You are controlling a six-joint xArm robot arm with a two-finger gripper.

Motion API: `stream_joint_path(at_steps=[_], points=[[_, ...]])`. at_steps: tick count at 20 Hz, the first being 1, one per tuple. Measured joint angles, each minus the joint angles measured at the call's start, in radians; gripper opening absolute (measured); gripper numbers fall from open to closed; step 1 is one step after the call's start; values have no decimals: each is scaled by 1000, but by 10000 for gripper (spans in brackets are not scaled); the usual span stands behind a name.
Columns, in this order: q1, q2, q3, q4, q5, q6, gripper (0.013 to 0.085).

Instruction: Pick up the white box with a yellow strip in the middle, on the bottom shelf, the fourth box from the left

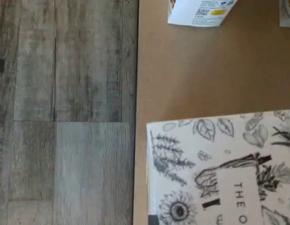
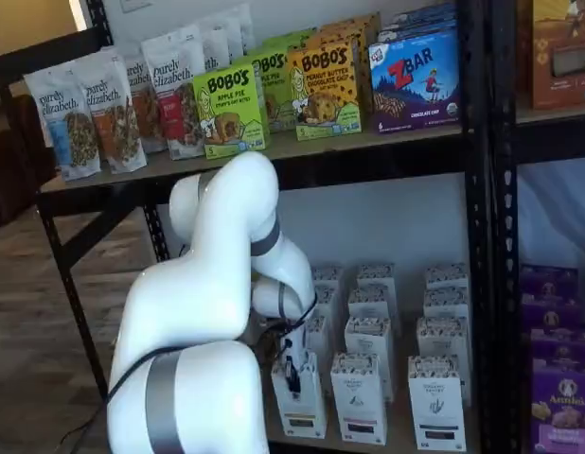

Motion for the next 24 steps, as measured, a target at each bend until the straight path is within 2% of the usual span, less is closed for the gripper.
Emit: stream_joint_path(at_steps=[7, 11, 13, 16, 19, 24], points=[[14, -38, 61, 48, -28, -33, 490], [23, -68, 118, -15, -63, 31, 490], [30, -88, 151, -6, -70, 27, 490], [44, -124, 208, 38, -87, -3, 490], [57, -159, 261, 61, -107, -14, 490], [74, -221, 351, 51, -136, 9, 490]])
